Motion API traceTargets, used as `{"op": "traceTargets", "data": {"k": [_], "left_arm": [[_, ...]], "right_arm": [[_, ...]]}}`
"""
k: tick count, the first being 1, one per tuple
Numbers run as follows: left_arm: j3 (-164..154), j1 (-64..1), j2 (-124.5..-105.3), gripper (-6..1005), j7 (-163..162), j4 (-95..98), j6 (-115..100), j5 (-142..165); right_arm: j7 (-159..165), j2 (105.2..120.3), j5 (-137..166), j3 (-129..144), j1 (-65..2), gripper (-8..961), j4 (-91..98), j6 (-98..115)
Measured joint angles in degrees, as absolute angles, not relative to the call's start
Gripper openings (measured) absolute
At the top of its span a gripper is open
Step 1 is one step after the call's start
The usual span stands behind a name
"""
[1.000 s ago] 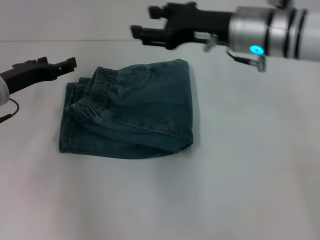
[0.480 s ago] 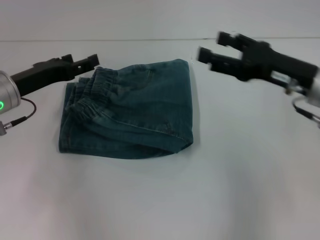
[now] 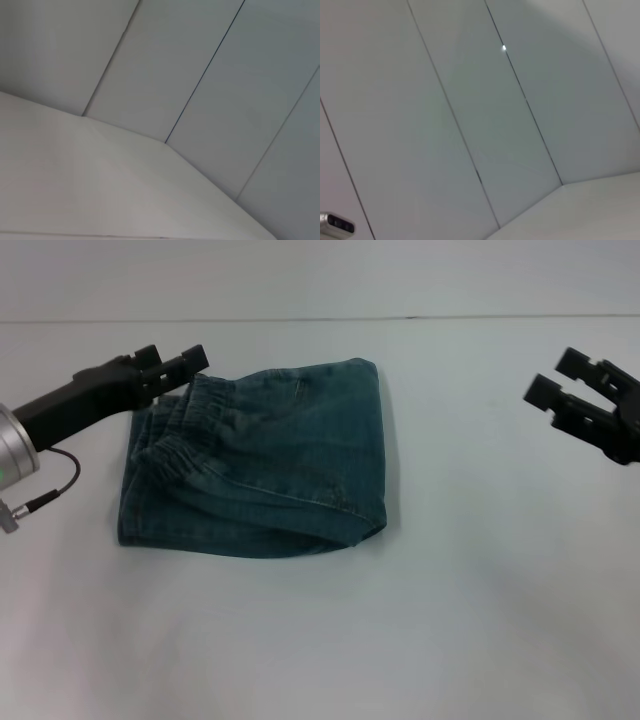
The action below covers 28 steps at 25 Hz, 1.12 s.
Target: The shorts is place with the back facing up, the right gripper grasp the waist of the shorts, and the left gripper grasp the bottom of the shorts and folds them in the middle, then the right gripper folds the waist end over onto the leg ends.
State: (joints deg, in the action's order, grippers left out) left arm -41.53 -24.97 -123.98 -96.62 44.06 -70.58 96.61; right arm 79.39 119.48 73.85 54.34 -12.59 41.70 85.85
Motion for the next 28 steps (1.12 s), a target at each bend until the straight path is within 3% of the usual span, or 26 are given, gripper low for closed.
{"op": "traceTargets", "data": {"k": [28], "left_arm": [[-41.33,-24.26,-124.00,919,-94.17,39.85,-75.03,95.18]], "right_arm": [[77.52,119.48,80.26,48.11,-12.27,946,39.85,90.93]]}}
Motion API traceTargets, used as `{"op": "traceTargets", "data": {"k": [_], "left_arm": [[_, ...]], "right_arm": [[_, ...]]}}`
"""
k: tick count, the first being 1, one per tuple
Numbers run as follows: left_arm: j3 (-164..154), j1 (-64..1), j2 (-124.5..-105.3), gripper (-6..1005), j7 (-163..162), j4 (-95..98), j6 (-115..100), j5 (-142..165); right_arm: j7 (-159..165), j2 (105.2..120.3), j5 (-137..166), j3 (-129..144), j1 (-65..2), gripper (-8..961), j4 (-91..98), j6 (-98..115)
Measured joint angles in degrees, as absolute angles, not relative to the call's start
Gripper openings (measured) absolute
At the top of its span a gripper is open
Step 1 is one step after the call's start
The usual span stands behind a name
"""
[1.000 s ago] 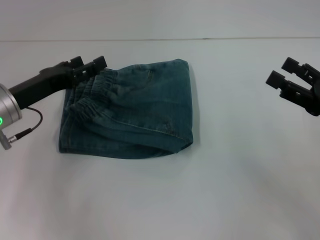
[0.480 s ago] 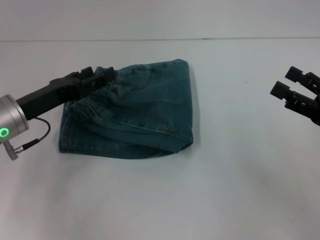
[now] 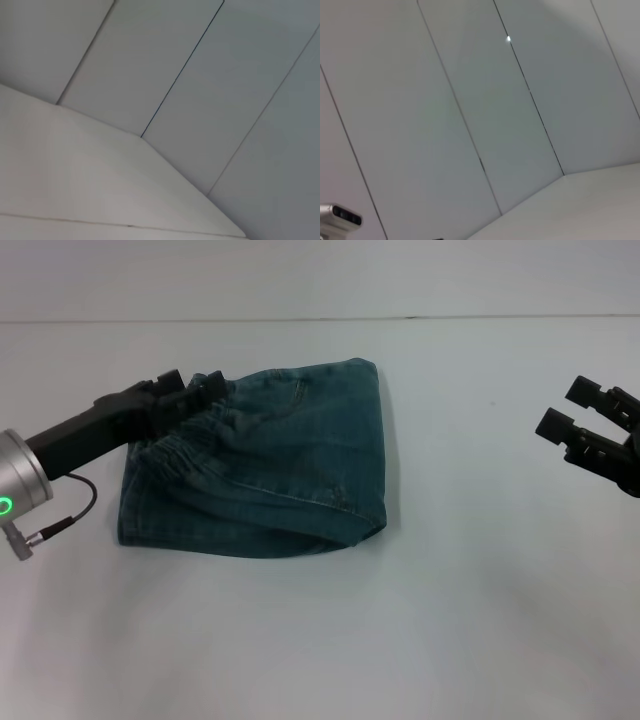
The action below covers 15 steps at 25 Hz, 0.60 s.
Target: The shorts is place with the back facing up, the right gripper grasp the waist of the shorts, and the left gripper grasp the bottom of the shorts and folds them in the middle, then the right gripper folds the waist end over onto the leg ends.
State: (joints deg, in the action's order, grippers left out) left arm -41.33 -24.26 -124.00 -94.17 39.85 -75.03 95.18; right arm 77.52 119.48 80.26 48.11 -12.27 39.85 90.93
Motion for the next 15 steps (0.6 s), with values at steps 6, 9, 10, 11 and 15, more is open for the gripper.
{"op": "traceTargets", "data": {"k": [6,9,10,11,15], "left_arm": [[-40.78,-24.26,-124.01,919,-93.03,39.76,-74.69,94.23],[-40.58,-24.38,-124.01,918,-92.87,39.73,-74.56,94.11],[-40.31,-24.47,-124.01,917,-92.79,39.72,-74.45,94.06],[-39.98,-24.52,-124.02,917,-92.62,39.60,-74.34,93.98],[-39.20,-24.63,-123.99,915,-91.15,38.49,-74.03,92.64]], "right_arm": [[77.00,119.43,80.32,48.21,-12.09,946,39.50,91.22],[76.55,119.44,80.33,48.21,-12.05,946,39.45,91.39],[76.49,119.44,80.34,48.21,-12.04,946,39.43,91.46],[76.49,119.44,80.34,48.20,-12.04,946,39.42,91.53],[76.45,119.52,80.34,48.21,-12.04,946,39.38,91.85]]}}
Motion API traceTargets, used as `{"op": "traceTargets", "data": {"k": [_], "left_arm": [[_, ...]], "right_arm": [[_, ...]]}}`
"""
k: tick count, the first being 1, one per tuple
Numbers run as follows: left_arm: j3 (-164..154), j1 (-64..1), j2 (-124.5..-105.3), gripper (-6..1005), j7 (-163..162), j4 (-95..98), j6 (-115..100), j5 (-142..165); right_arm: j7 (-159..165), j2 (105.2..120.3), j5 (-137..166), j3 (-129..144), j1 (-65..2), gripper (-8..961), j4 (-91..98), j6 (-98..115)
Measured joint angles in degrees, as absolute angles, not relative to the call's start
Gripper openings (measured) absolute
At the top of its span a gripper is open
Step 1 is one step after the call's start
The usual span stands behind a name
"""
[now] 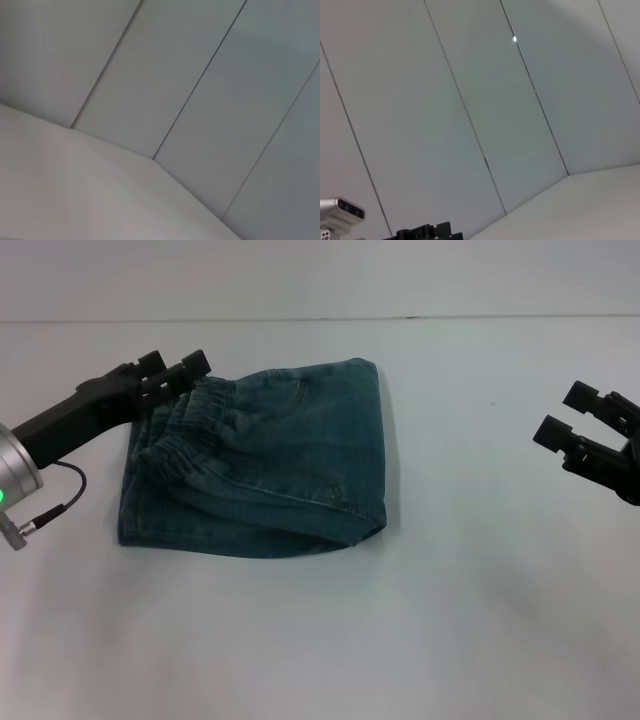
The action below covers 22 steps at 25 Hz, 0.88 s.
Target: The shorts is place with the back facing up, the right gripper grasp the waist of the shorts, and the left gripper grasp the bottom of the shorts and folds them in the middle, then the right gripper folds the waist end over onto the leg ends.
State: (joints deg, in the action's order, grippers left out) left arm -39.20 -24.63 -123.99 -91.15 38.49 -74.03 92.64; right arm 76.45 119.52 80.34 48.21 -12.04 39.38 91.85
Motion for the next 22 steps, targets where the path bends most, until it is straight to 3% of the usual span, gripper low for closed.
{"op": "traceTargets", "data": {"k": [16,22], "left_arm": [[-39.74,-24.67,-123.68,915,-88.54,37.39,-73.09,91.90],[-40.57,-25.41,-121.74,915,-88.19,37.83,-81.65,99.09]], "right_arm": [[75.78,119.44,81.15,47.92,-12.27,946,38.62,91.99],[76.33,118.79,87.18,47.93,-14.63,946,38.88,94.64]]}}
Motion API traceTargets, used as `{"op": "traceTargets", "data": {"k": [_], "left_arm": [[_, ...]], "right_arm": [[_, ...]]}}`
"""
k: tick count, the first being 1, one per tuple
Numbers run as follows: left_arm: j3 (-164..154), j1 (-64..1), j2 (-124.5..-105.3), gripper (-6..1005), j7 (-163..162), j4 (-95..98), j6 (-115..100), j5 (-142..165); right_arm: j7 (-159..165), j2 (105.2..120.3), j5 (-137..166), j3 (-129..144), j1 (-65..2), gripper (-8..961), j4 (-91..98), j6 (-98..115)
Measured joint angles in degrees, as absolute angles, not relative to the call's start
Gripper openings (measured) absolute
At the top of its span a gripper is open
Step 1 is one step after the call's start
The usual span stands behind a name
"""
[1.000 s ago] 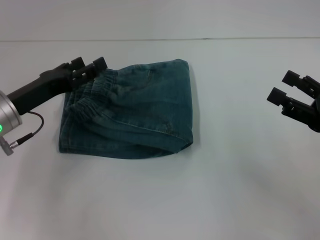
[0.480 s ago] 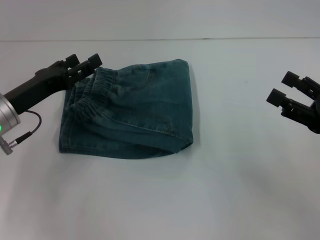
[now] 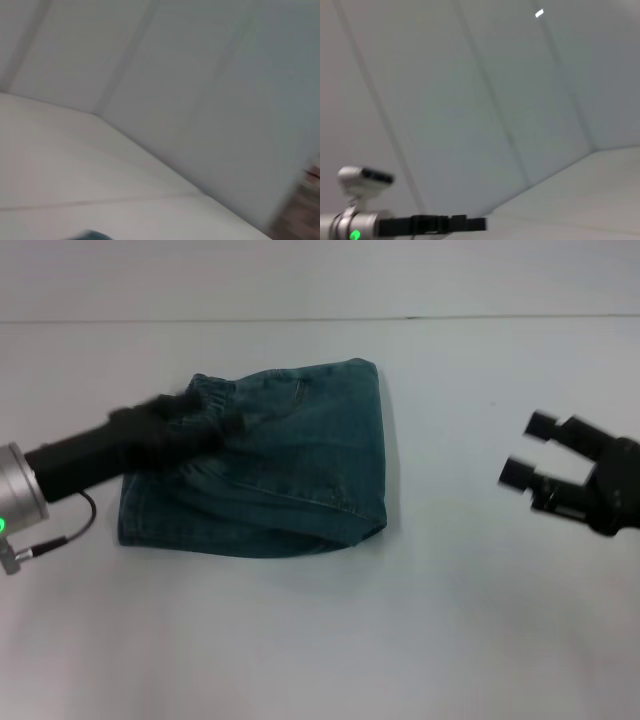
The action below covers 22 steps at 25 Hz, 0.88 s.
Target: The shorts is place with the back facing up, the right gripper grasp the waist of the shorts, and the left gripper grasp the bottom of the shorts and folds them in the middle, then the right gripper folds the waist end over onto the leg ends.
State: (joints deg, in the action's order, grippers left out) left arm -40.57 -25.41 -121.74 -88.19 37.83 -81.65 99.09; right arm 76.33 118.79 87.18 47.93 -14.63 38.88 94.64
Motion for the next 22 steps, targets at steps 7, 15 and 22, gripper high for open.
{"op": "traceTargets", "data": {"k": [7,15,22], "left_arm": [[-39.97,-26.52,-119.50,915,-88.20,38.78,-99.00,107.87],[-39.54,-26.25,-119.61,915,-88.10,38.66,-98.99,109.39],[-39.56,-26.30,-119.62,915,-88.07,38.55,-98.89,109.60]], "right_arm": [[78.77,115.72,97.41,47.92,-21.56,946,35.23,103.09],[81.70,115.56,101.71,47.56,-24.70,946,35.26,103.24],[82.94,115.39,101.81,47.78,-24.36,946,35.44,103.22]]}}
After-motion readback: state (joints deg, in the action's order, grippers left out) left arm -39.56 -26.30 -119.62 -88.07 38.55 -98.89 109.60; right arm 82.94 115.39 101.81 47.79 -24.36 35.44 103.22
